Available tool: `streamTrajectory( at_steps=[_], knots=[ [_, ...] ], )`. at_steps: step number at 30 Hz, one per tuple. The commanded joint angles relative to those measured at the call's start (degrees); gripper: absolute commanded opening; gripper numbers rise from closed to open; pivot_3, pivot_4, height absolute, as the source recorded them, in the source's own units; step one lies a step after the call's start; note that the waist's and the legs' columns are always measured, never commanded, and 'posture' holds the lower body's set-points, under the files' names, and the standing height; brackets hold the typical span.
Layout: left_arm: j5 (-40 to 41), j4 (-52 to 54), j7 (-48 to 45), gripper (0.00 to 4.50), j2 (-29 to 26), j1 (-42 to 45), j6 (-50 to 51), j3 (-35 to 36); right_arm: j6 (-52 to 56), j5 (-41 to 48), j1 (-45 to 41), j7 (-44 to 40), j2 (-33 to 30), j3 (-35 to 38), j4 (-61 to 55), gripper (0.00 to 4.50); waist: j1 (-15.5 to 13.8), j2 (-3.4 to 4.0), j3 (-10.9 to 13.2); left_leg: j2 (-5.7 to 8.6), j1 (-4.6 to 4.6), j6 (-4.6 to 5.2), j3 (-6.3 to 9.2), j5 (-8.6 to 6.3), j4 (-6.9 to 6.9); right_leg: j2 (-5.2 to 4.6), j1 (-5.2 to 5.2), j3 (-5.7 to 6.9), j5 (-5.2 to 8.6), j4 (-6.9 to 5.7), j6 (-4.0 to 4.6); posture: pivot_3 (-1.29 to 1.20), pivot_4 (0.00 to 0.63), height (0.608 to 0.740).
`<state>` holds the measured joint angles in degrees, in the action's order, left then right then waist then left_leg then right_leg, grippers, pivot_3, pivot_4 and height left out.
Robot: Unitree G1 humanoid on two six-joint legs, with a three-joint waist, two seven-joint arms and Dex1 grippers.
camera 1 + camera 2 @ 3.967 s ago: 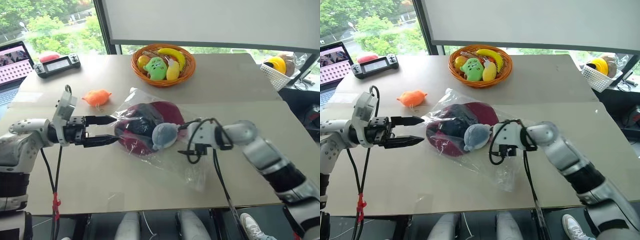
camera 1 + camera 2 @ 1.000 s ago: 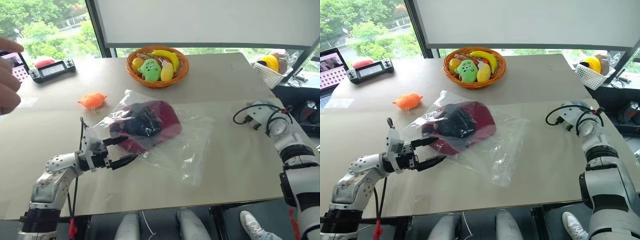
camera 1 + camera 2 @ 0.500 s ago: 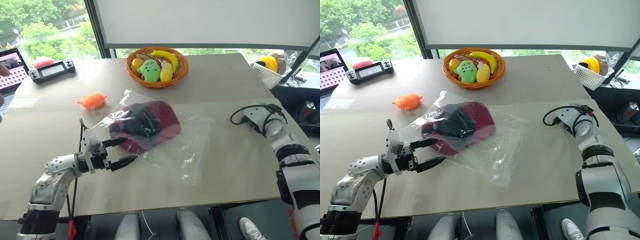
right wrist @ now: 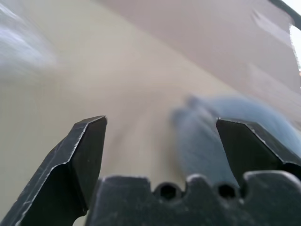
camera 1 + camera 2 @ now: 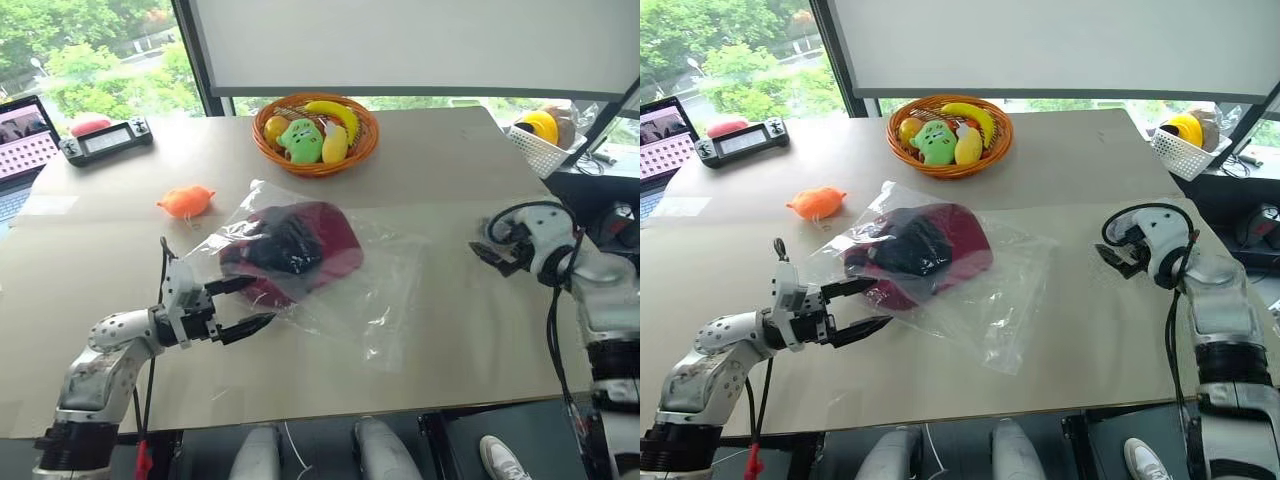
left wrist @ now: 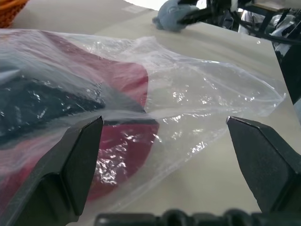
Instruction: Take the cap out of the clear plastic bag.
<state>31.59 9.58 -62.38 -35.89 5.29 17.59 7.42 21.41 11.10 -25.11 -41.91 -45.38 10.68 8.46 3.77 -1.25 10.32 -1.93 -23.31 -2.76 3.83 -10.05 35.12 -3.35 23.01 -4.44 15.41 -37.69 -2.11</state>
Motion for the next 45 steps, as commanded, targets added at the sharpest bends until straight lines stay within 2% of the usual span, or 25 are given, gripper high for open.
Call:
streamTrajectory(
  at_steps=[1, 5, 7, 9, 11, 13, 16, 18, 20, 22, 27, 30, 33, 37, 41, 45],
  knots=[
    [0.2, 2.2, 0.1, 4.50, -0.3, -0.2, -0.8, 0.2, 15.0, 12.8, 3.0, -0.5, -1.9, 9.8, -19.2, 4.42, -0.2, 0.00, 0.0, 0.00, 0.01, 0.00, 0.00, 0.00, 0.02, 0.00, -0.01, 0.01, 0.01, 0.00, -0.02, 0.00, 0.150, 0.735],
    [-2.1, 2.1, -0.5, 4.50, -0.3, 0.1, -4.7, -0.4, 30.6, 31.3, 3.5, 1.7, 0.9, 16.0, -31.8, 4.42, -0.3, -0.02, 0.0, -0.02, 0.02, 0.00, 0.00, 0.00, 0.08, 0.03, -0.04, 0.02, 0.21, 0.01, -0.36, 0.00, 0.150, 0.735],
    [-7.3, 0.9, -1.4, 4.50, -0.6, 0.1, -12.9, -1.7, 33.5, 50.6, 6.1, 5.1, 3.8, 18.0, -41.0, 4.42, -0.5, -0.02, 0.0, -0.04, 0.03, 0.00, 0.00, 0.00, 0.08, 0.04, -0.05, 0.02, 0.22, 0.01, -0.36, 0.00, 0.150, 0.735],
    [-12.6, -1.0, -1.8, 4.50, -0.7, 0.3, -22.3, -2.8, 31.4, 62.7, 9.5, 8.5, 6.2, 17.3, -50.1, 4.42, -0.8, -0.02, 0.0, -0.04, 0.00, 0.00, 0.01, 0.00, 0.02, 0.05, -0.04, 0.02, 0.17, 0.02, -0.27, 0.00, 0.150, 0.735],
    [-16.5, -2.5, -2.2, 4.50, -0.9, 0.5, -30.4, -3.9, 29.9, 62.2, 11.6, 14.0, 8.1, 13.6, -55.6, 4.42, -1.1, -0.02, 0.0, -0.04, -0.08, 0.01, 0.00, -0.01, -0.01, 0.03, 0.02, 0.01, 0.05, 0.08, -0.08, 0.00, 0.150, 0.735],
    [-19.4, -3.5, -1.8, 4.50, -0.9, 0.6, -36.5, -4.8, 29.1, 60.0, 14.8, 15.1, 8.0, 10.5, -60.0, 4.42, -1.4, -0.18, -0.1, -0.02, -0.13, 0.01, 0.00, -0.01, 0.06, 0.00, 0.01, 0.03, 0.05, 0.12, -0.09, 0.00, 0.150, 0.735],
    [-19.9, -3.7, -0.6, 4.50, -0.6, 1.0, -38.1, -5.3, 27.2, 58.5, 18.4, 16.3, 8.1, 8.4, -62.1, 4.42, -1.9, -0.34, -0.2, -0.03, -0.16, 0.01, 0.01, -0.01, 0.14, -0.01, -0.01, 0.10, 0.09, 0.15, -0.17, 0.00, 0.150, 0.735],
    [-25.9, -6.1, 1.2, 4.50, -1.6, 1.7, -43.7, -6.6, 26.4, 55.5, 21.7, 15.3, 7.0, 7.3, -62.7, 4.42, -2.1, -0.36, -0.2, -0.03, -0.16, 0.01, 0.01, -0.01, 0.18, -0.01, -0.01, 0.09, 0.23, 0.14, -0.41, 0.00, 0.150, 0.735],
    [-27.7, -7.4, 1.4, 4.50, -2.1, 2.0, -46.6, -7.5, 25.4, 54.6, 23.1, 15.1, 6.5, 6.9, -62.7, 4.42, -2.3, -0.38, -0.2, -0.04, -0.09, 0.01, 0.01, -0.01, 0.19, 0.01, -0.06, 0.09, 0.24, 0.14, -0.44, 0.00, 0.150, 0.735],
    [-30.1, -9.0, 4.3, 4.50, -1.5, 3.1, -47.1, -8.1, 24.3, 55.7, 23.5, 15.6, 6.0, 7.2, -62.7, 4.42, -2.1, -0.38, -0.2, -0.06, -0.08, 0.01, -0.01, -0.01, 0.18, 0.02, -0.05, 0.07, 0.24, 0.13, -0.44, 0.00, 0.150, 0.735],
    [-43.4, -14.8, 14.3, 4.50, -0.2, 6.5, -47.9, -11.3, 22.6, 57.7, 23.7, 17.1, 4.8, 7.0, -63.1, 4.42, -2.3, -0.41, -0.3, -0.06, -0.06, 0.01, 0.00, -0.01, 0.19, 0.03, -0.09, 0.08, 0.25, 0.14, -0.45, 0.00, 0.150, 0.735],
    [-49.8, -18.7, 20.7, 4.50, 2.4, 9.2, -44.6, -13.9, 22.1, 58.3, 24.4, 17.6, 3.4, 7.4, -63.4, 4.42, -2.6, -0.41, -0.3, -0.04, -0.07, 0.01, 0.00, -0.01, 0.19, 0.01, -0.11, 0.08, 0.25, 0.14, -0.46, 0.00, 0.150, 0.735],
    [-54.2, -21.6, 26.0, 4.50, 4.2, 11.2, -43.2, -16.0, 21.6, 58.3, 25.5, 17.6, 1.8, 7.7, -63.7, 4.42, -3.2, -0.41, -0.3, -0.04, 0.26, 0.01, 0.08, -0.01, 0.21, 0.00, -0.59, 0.23, 0.27, 0.22, -0.52, 0.00, 0.150, 0.735],
    [-57.9, -24.6, 34.0, 4.50, 8.2, 14.3, -39.5, -17.6, 21.3, 52.8, 28.1, 17.2, -0.9, 7.2, -64.2, 4.42, -3.2, -0.39, -0.6, -0.06, 0.44, 0.05, 0.08, 0.02, 0.21, -0.02, -0.93, 0.26, 0.24, 0.45, -0.60, 0.00, 0.150, 0.735],
    [-58.0, -25.6, 35.5, 4.50, 9.0, 15.1, -39.6, -19.3, 20.6, 41.9, 31.5, 16.3, -5.1, 5.9, -64.0, 4.42, -3.2, -0.40, -0.8, -0.05, 0.42, 0.04, 0.08, 0.06, 0.25, -0.03, -0.94, 0.25, 0.18, 0.48, -0.67, 0.00, 0.150, 0.735],
    [-57.5, -25.4, 35.6, 4.50, 8.3, 15.2, -40.1, -20.3, 19.3, 35.6, 34.8, 14.9, -6.5, 6.0, -62.4, 4.42, -3.2, -0.34, -0.8, -0.05, 0.39, 0.04, 0.08, 0.06, 0.25, -0.03, -0.92, 0.26, 0.19, 0.49, -0.66, 0.00, 0.150, 0.735]
  ],
)
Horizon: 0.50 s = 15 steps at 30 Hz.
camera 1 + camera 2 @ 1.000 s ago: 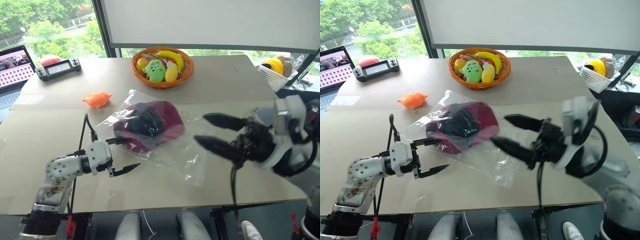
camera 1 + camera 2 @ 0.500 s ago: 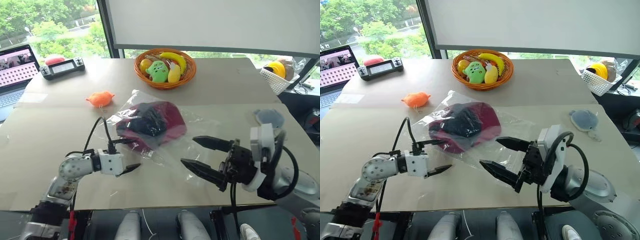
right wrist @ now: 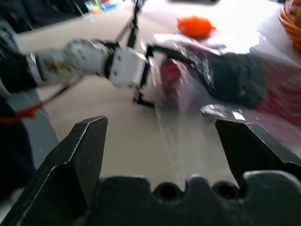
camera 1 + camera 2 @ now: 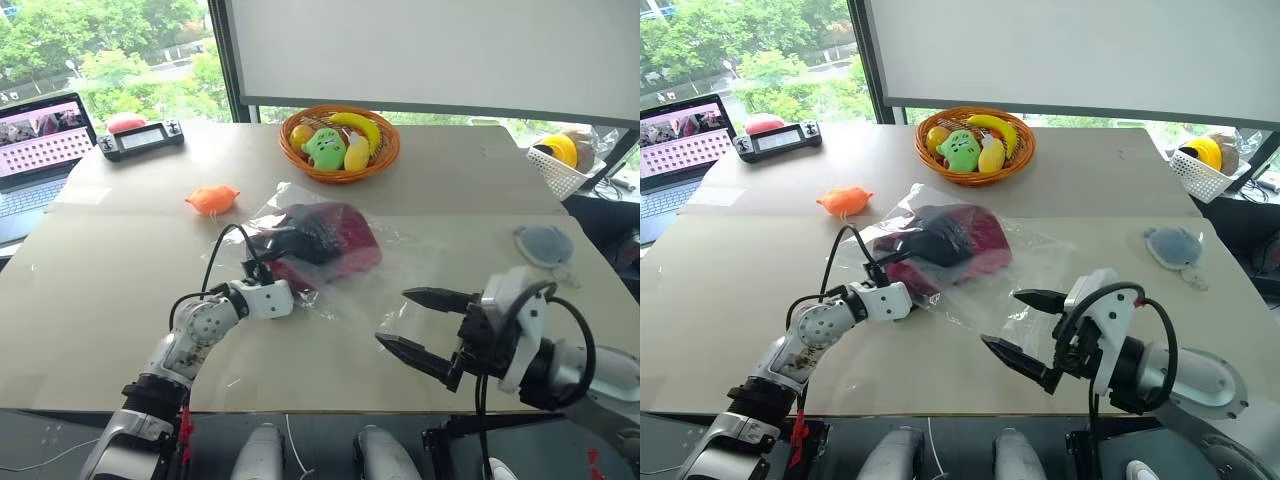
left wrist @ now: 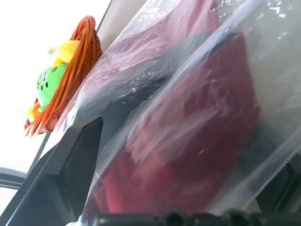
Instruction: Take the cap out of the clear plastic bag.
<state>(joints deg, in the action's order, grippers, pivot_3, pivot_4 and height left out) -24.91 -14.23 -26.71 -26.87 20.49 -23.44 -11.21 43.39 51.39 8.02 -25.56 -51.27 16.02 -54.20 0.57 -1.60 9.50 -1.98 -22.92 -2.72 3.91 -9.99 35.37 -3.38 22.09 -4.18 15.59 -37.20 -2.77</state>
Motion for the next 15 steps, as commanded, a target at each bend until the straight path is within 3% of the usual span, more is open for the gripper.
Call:
streamTrajectory(
  at_steps=[1, 3, 13, 15],
  knots=[
    [-1.0, -1.7, 0.0, 4.24, -0.9, 0.1, 0.9, -1.8, -3.0, -5.8, 2.6, -2.2, -0.6, 0.9, 0.7, 4.47, -0.1, 0.00, 0.0, 0.00, -0.01, 0.00, 0.00, 0.00, 0.00, 0.00, 0.00, 0.00, 0.00, 0.01, 0.00, 0.00, 0.150, 0.735],
    [-0.8, -2.1, 0.2, 3.87, -1.3, 0.3, 0.7, -2.0, -3.7, -7.3, 4.2, -3.7, -0.4, 1.3, 1.3, 4.50, 0.0, 0.00, 0.0, 0.01, -0.03, 0.00, 0.00, 0.00, 0.00, -0.01, 0.00, 0.00, 0.00, 0.04, 0.00, 0.00, 0.150, 0.735],
    [-0.1, -3.2, 0.4, 0.45, -2.3, 1.1, -0.3, -3.4, -4.5, -10.5, 6.6, -5.8, 1.9, 0.5, 2.0, 4.50, 0.2, 0.09, -0.1, 0.00, -0.03, 0.00, -0.01, 0.00, 0.00, 0.00, 0.00, 0.00, 0.00, 0.05, -0.01, 0.00, 0.150, 0.735],
    [-0.2, -3.4, 0.5, 0.08, -2.3, 1.3, -0.4, -3.7, -4.2, -10.7, 6.6, -5.8, 2.3, 0.4, 1.9, 4.50, 0.2, 0.13, -0.1, 0.00, -0.03, 0.00, -0.01, 0.00, 0.00, -0.01, 0.00, -0.01, 0.00, 0.06, -0.01, 0.00, 0.150, 0.735]
  ],
)
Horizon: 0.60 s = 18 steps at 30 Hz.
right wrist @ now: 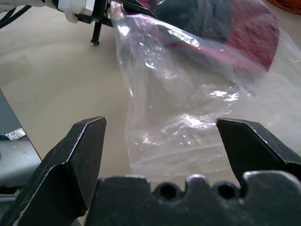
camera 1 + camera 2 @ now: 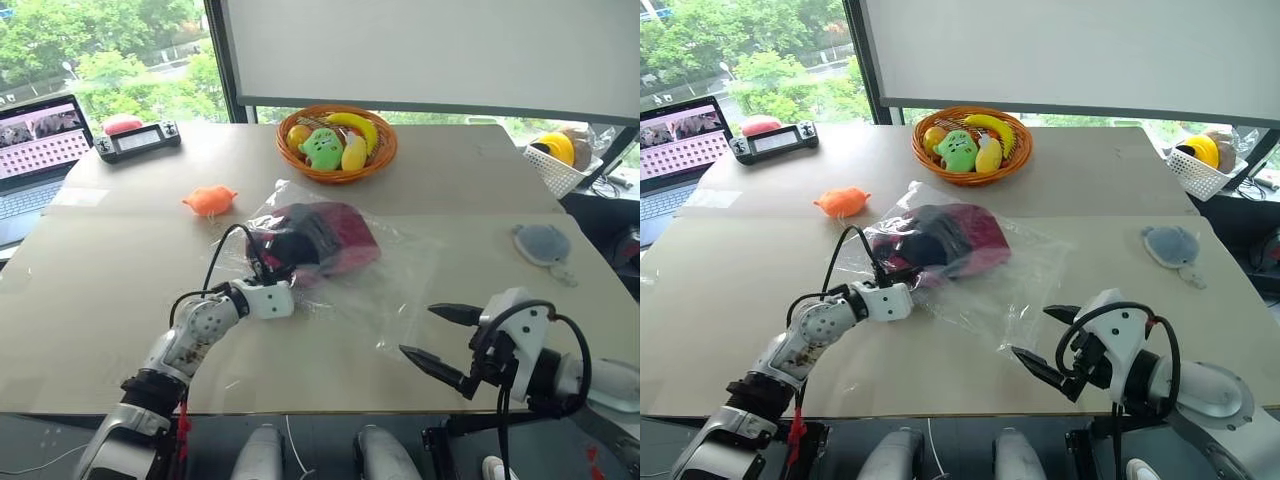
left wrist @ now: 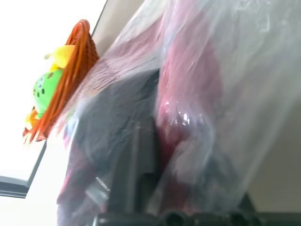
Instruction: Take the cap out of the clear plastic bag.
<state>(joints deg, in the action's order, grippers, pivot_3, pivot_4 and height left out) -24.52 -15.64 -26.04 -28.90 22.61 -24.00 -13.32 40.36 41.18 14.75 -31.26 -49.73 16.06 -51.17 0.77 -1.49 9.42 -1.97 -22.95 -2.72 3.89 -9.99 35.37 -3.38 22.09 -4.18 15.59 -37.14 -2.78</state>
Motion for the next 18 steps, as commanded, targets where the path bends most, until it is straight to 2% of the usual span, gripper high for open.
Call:
streamTrajectory(
  at_steps=[1, 5, 8, 12, 15, 18],
  knots=[
    [-0.6, -2.1, -0.1, 0.08, -0.3, -0.7, 0.1, -1.7, -1.1, -0.6, -0.1, -0.1, 0.9, 0.4, -1.2, 4.50, 0.0, 0.02, 0.0, 0.00, 0.00, 0.00, 0.00, 0.00, 0.00, 0.00, 0.00, 0.00, 0.00, 0.00, 0.00, 0.00, 0.150, 0.735],
    [-0.8, -3.5, 0.2, 0.08, -0.9, 0.1, -1.8, -2.1, -0.8, -1.4, -0.6, 0.4, 1.7, -0.4, -1.1, 4.50, -0.1, 0.04, 0.0, 0.00, 0.00, 0.00, 0.00, 0.00, 0.00, 0.00, 0.00, 0.01, 0.00, 0.01, -0.01, 0.00, 0.150, 0.735],
    [-0.7, -8.3, 1.2, 0.08, -3.9, 1.4, -9.3, -2.0, -0.7, -2.1, -1.4, 0.7, 2.1, -1.2, -0.8, 4.50, 0.0, 0.04, 0.0, 0.00, 0.01, 0.00, 0.00, 0.00, 0.00, 0.00, 0.00, 0.00, 0.00, 0.01, 0.00, 0.00, 0.150, 0.735],
    [-1.2, -25.2, 4.8, 0.08, -11.3, 7.9, -30.2, -2.7, -1.2, -3.5, -2.5, 0.4, 2.5, -2.0, 0.6, 4.50, 0.9, 0.01, 0.0, -0.08, 0.03, 0.00, -0.01, 0.00, -0.04, 0.06, 0.06, -0.01, 0.00, 0.00, 0.00, 0.00, 0.150, 0.735],
    [-5.2, -39.0, 11.4, 0.08, -16.0, 15.1, -45.4, -4.1, -1.8, -5.3, -2.6, 0.0, 2.6, -3.1, 1.1, 4.50, 1.6, -0.09, 0.1, -0.10, 0.04, 0.00, -0.05, 0.00, -0.11, 0.06, 0.13, -0.01, -0.01, 0.02, 0.02, 0.00, 0.150, 0.735],
    [-12.7, -49.4, 19.0, 0.08, -19.1, 22.2, -48.5, -7.4, -2.2, -6.6, -2.6, 0.0, 3.2, -4.0, 1.3, 4.50, 1.3, -0.24, 0.1, -0.07, -0.18, -0.01, -0.05, -0.01, -0.13, 0.03, 0.23, 0.01, 0.00, 0.10, 0.00, 0.00, 0.150, 0.735]
  ],
)
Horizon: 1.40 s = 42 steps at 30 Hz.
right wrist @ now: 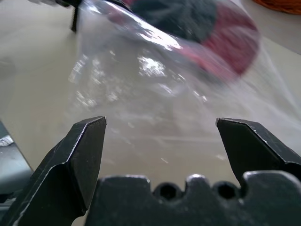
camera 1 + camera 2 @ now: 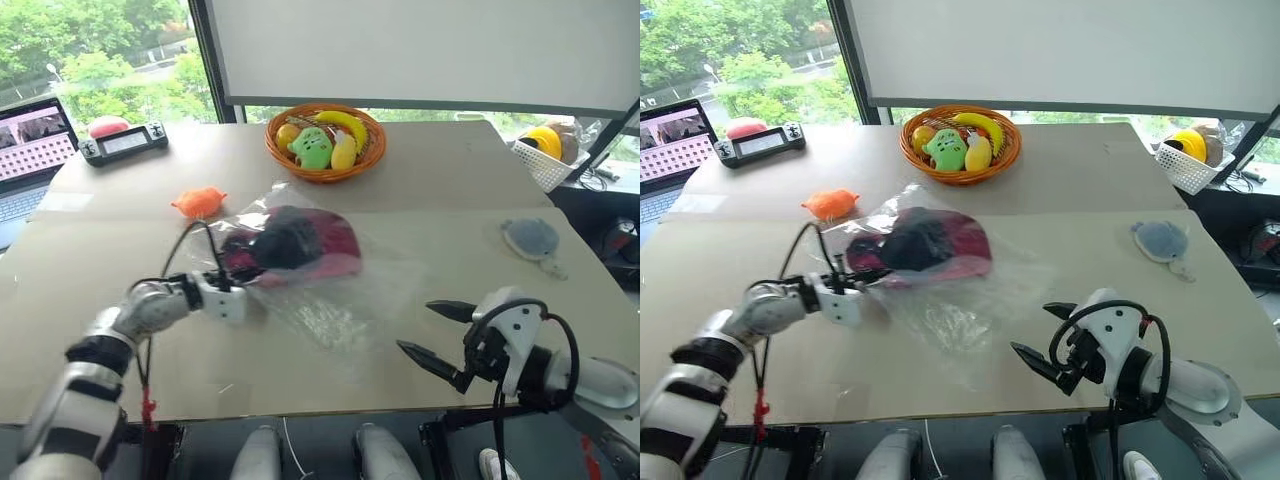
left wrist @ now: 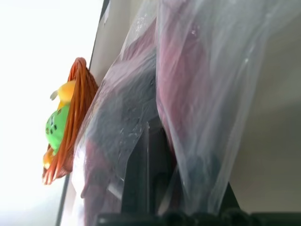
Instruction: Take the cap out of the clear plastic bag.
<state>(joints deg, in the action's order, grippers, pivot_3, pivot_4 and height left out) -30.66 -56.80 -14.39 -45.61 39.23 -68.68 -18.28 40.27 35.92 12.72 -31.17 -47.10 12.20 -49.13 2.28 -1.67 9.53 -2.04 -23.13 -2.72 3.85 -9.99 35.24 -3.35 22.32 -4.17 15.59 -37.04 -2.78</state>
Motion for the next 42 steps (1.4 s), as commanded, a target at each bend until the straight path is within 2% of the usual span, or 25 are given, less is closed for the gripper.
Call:
streamTrajectory(
  at_steps=[1, 3, 6, 9, 11, 12, 14, 20, 28, 33, 36, 42],
  knots=[
    [-10.5, -10.4, 11.5, 0.08, -3.3, 8.0, -3.3, -4.6, -2.2, -2.0, -0.5, 0.0, 0.9, -0.5, -0.7, 4.50, -0.5, -0.12, 0.1, 0.06, -0.09, 0.00, 0.01, 0.00, 0.00, -0.04, 0.04, 0.02, 0.01, 0.04, -0.03, 0.00, 0.150, 0.735],
    [-21.6, -11.7, 23.1, 0.08, -4.6, 12.5, -1.6, -11.5, -2.4, -3.0, -0.6, 0.2, 1.3, -0.9, -0.6, 4.50, -1.2, -0.27, 0.2, 0.11, -0.23, -0.02, 0.02, -0.01, 0.02, -0.08, 0.08, 0.05, 0.03, 0.09, -0.11, 0.00, 0.150, 0.735],
    [-33.5, -14.4, 35.9, 0.08, -3.3, 17.7, 4.0, -21.5, -2.6, -4.2, -0.4, 0.4, 1.8, -1.6, -0.9, 4.50, -2.0, -0.34, 0.2, 0.13, -0.32, -0.11, 0.04, -0.07, 0.02, -0.10, 0.06, 0.10, 0.05, 0.25, -0.17, 0.00, 0.150, 0.735],
    [-39.3, -17.8, 44.6, 0.08, -1.1, 21.4, 10.5, -27.6, -2.4, -4.9, -0.5, 0.7, 2.5, -1.9, -1.2, 4.50, -2.5, -0.33, 0.2, 0.15, -0.31, -0.19, 0.03, -0.12, 0.03, -0.12, 0.04, 0.10, 0.09, 0.25, -0.24, 0.00, 0.150, 0.735],
    [-38.6, -19.9, 44.5, 0.72, 0.5, 22.9, 12.8, -28.0, -2.2, -5.2, -0.3, 1.0, 2.8, -1.8, -1.6, 4.50, -2.6, -0.34, 0.2, 0.14, -0.24, -0.19, 0.03, -0.12, 0.03, -0.11, 0.03, 0.10, 0.10, 0.19, -0.25, 0.00, 0.150, 0.735],
    [-38.2, -20.7, 44.2, 0.86, 1.1, 23.3, 13.8, -28.0, -1.9, -5.3, -0.2, 1.2, 2.9, -1.7, -2.0, 4.50, -2.6, -0.34, 0.2, 0.14, -0.22, -0.20, 0.03, -0.12, 0.03, -0.10, 0.04, 0.10, 0.10, 0.15, -0.25, 0.00, 0.150, 0.735],
    [-38.6, -21.5, 44.8, 1.56, 1.6, 23.6, 15.6, -28.9, -1.7, -5.3, -0.2, 1.4, 3.1, -1.5, -2.3, 4.50, -2.6, -0.35, 0.2, 0.12, -0.23, -0.20, 0.02, -0.12, 0.04, -0.09, 0.05, 0.10, 0.10, 0.15, -0.25, 0.00, 0.150, 0.735],
    [-36.3, -21.5, 47.6, 3.42, 0.5, 22.7, 14.2, -28.1, -1.7, -5.6, -0.5, 1.0, 3.0, -1.6, -1.6, 4.50, -2.6, -0.35, 0.2, 0.12, -0.22, -0.20, 0.02, -0.12, 0.05, -0.10, 0.03, 0.09, 0.10, 0.14, -0.25, 0.00, 0.150, 0.735],
    [-27.5, -18.8, 47.0, 3.42, -4.7, 17.1, 0.8, -22.6, -2.0, -5.4, -3.3, -1.2, 2.6, -2.8, 1.2, 4.50, -1.5, -0.38, 0.2, 0.12, -0.27, -0.21, 0.02, -0.12, 0.05, -0.11, 0.06, 0.09, 0.09, 0.11, -0.24, 0.00, 0.150, 0.735],
    [-18.6, -16.7, 40.7, 3.42, -6.9, 12.1, -10.0, -17.6, -2.2, -5.4, -4.3, -2.9, 2.3, -2.6, 2.5, 4.50, -1.5, -0.38, 0.2, 0.11, -0.25, -0.23, 0.01, -0.14, 0.05, -0.11, 0.08, 0.09, 0.08, 0.06, -0.22, 0.00, 0.150, 0.735],
    [-13.2, -10.0, 37.4, 3.42, -7.8, 7.6, -19.6, -16.1, -2.4, -5.5, -5.2, -4.2, 2.1, -2.8, 4.0, 4.50, -1.6, -0.38, 0.2, 0.11, -0.24, -0.23, 0.01, -0.14, 0.06, -0.13, 0.05, 0.09, 0.08, 0.06, -0.21, 0.00, 0.150, 0.735],
    [-8.6, 2.9, 30.2, 3.42, -5.9, 0.1, -18.0, -12.6, -1.9, -5.3, -7.4, -4.6, 2.4, -2.6, 4.8, 4.50, -1.6, -0.36, 0.2, 0.11, -0.17, -0.23, 0.00, -0.14, 0.08, -0.14, 0.01, 0.09, 0.05, -0.02, -0.17, 0.00, 0.150, 0.735]
  ],
)
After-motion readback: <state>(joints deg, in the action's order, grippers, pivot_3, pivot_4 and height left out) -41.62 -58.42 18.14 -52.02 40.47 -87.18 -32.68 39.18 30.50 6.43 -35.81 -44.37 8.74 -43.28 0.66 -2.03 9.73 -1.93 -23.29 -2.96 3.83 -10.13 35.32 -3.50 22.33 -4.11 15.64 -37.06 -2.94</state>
